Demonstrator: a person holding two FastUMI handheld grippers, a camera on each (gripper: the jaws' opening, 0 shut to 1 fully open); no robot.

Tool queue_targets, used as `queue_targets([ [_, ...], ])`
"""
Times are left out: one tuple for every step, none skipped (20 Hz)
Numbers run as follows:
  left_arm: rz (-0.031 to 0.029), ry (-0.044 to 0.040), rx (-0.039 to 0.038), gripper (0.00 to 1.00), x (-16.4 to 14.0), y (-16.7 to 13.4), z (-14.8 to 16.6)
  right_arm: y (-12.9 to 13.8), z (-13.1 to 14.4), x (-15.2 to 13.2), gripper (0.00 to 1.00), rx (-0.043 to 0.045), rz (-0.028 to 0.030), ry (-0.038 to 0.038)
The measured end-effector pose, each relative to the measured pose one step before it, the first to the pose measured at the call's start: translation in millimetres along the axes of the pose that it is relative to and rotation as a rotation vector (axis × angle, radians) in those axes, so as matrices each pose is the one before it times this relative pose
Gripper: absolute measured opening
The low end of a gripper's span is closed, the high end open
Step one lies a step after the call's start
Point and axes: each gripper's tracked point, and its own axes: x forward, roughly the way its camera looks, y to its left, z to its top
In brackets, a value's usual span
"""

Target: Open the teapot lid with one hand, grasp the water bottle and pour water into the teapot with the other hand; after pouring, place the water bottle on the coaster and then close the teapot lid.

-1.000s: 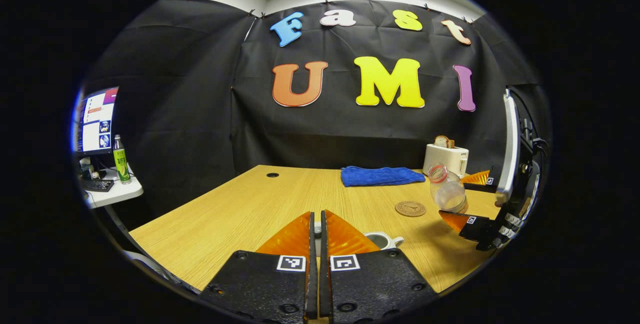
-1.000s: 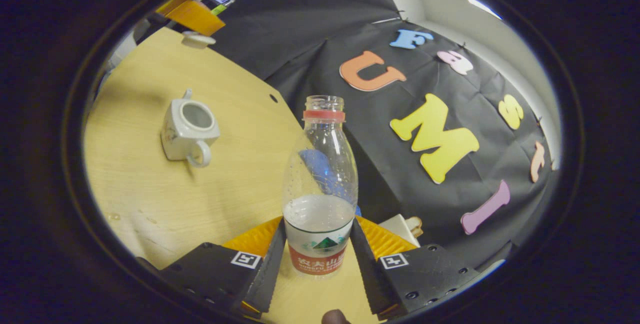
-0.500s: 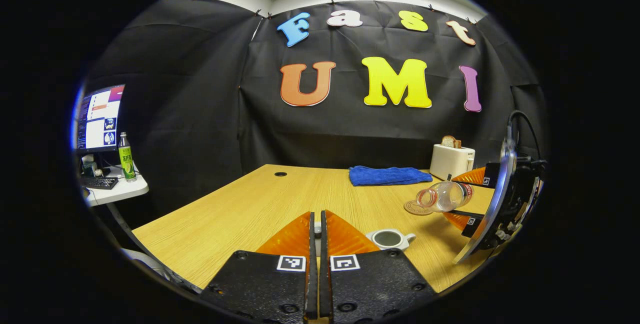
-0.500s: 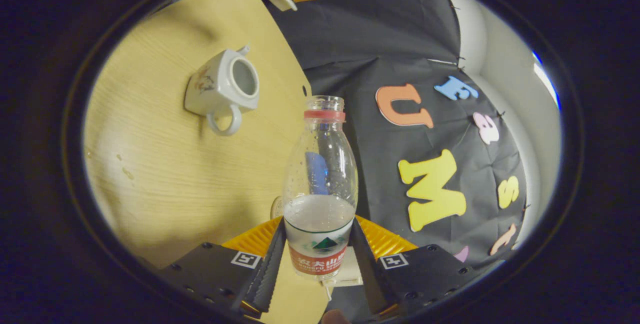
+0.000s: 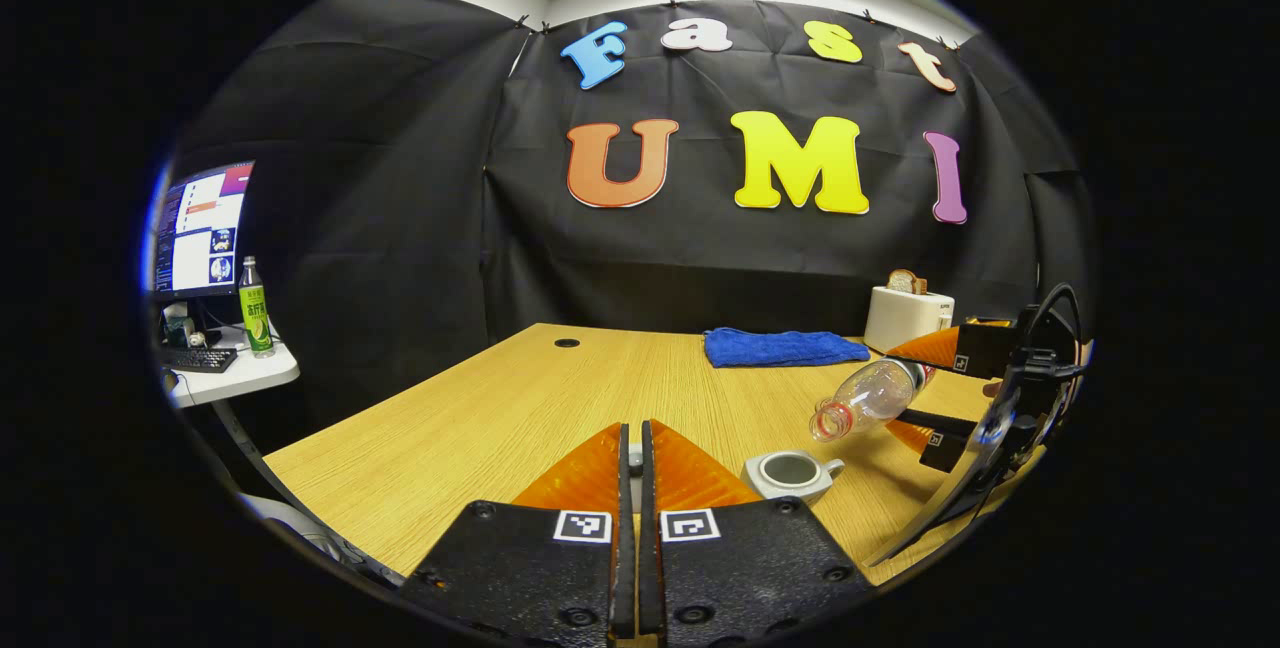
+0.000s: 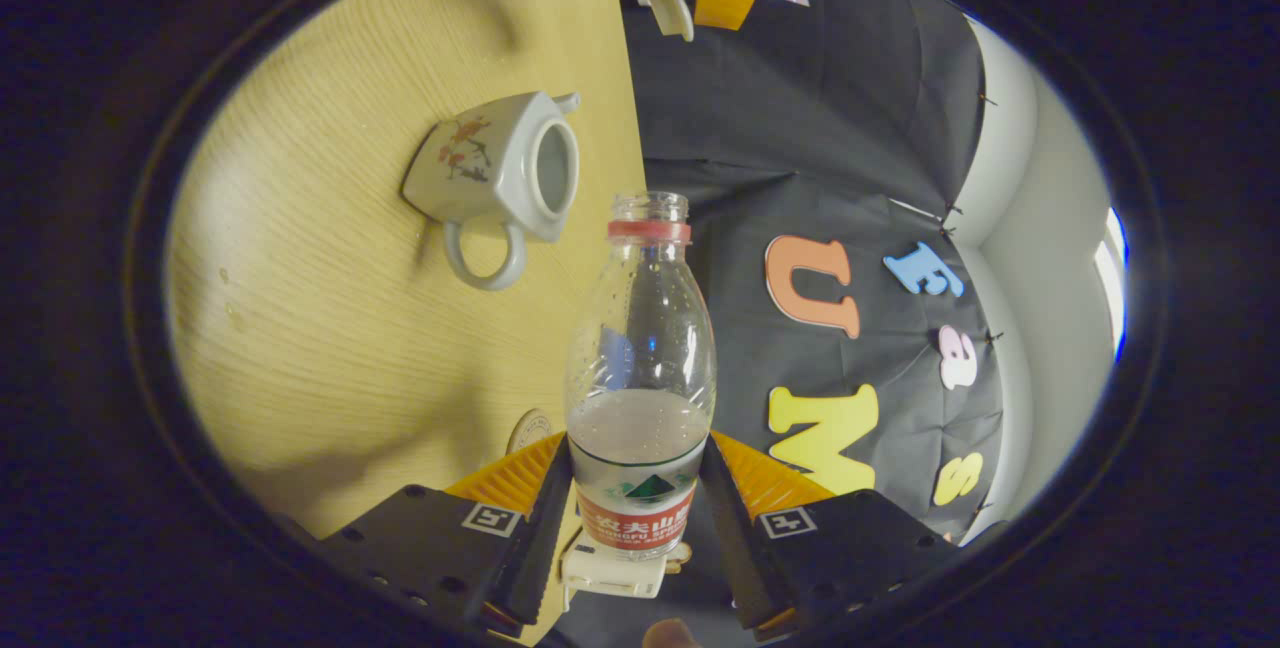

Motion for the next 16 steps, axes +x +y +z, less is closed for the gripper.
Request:
queue_targets([
  [-0.00108, -0.00499, 0.0013, 0.04, -0.51, 0.69, 0.87, -1.59, 2.33, 2.29, 0.72, -0.02051, -0.00521, -0.00449],
  [-0.00125, -0.0026, -0.00109, 0.04, -0.63, -0.11, 0.93, -0.02, 2.01, 0.46, 0.72, -0.01321, 0.00162, -0.00253],
  [0.00074, 0.00001, -0.0011, 0.04, 0.22, 1.37, -0.37, 0.51, 1.68, 2.53, 0.71, -0.01164, 0.00326, -0.00022],
  [0.00383, 0.00288, -0.00088, 0.04, 0.1, 2.4, -1.17, -1.47, 4.05, 0.28, 0.71, -0.01634, -0.00516, -0.00525],
  [0.0023, 0.0027, -0.00058, 0.04, -0.8, 1.23, -0.6, -3.35, -0.49, 1.03, 0.71, -0.02389, -0.0098, -0.00251],
  [0.00048, 0.0003, -0.00094, 0.04, -0.35, -0.01, 0.34, -3.78, 0.83, -0.09, 0.72, -0.02573, -0.01166, -0.00147],
  [0.00007, -0.00162, -0.00085, 0.04, -0.92, 0.29, 0.3, -2.03, 1.21, 0.03, 0.71, -0.02001, -0.00753, -0.00103],
  [0.00023, -0.00206, -0.00086, 0.04, 0.27, 0.64, 0.66, -1.55, 0.36, 0.7, 0.71, -0.01595, -0.0043, 0.00119],
  [-0.00087, -0.00281, 0.00002, 0.04, -0.96, 0.3, 1.35, -0.99, -0.5, 0.76, 0.71, -0.01662, -0.00537, 0.00087],
  [0.00011, -0.00362, 0.00112, 0.04, -0.75, 0.82, 1.2, -1.57, -0.43, 0.05, 0.71, -0.01703, -0.0039, 0.00037],
  [0.00095, -0.00296, 0.00114, 0.04, -0.25, -0.04, 0.97, -2.1, -1.89, 0.14, 0.72, -0.01159, -0.0021, -0.00159],
  [0.00056, -0.00111, -0.00009, 0.04, -0.61, 0.82, -0.27, -1.18, -0.99, 0.2, 0.71, -0.01148, -0.00143, -0.0005],
  [-0.00069, -0.00041, -0.00059, 0.04, -0.05, 0.25, -0.27, 1.87, 0.48, -0.52, 0.71, -0.01011, -0.00195, -0.00155],
  [0.00037, 0.00019, 0.0, 0.04, -0.05, 0.07, 0.26, -0.06, -0.45, -0.9, 0.71, -0.01036, -0.00259, 0.00012],
  [0.0005, -0.00009, 0.00005, 0.04, 0.13, 0.6, 0.27, 0.61, -0.08, 0.08, 0.71, -0.00896, -0.00296, -0.00052],
  [-0.00066, -0.00116, 0.0, 0.04, -0.87, -0.72, 0.49, 0.08, -0.33, -0.52, 0.72, -0.0067, -0.00362, -0.00078],
])
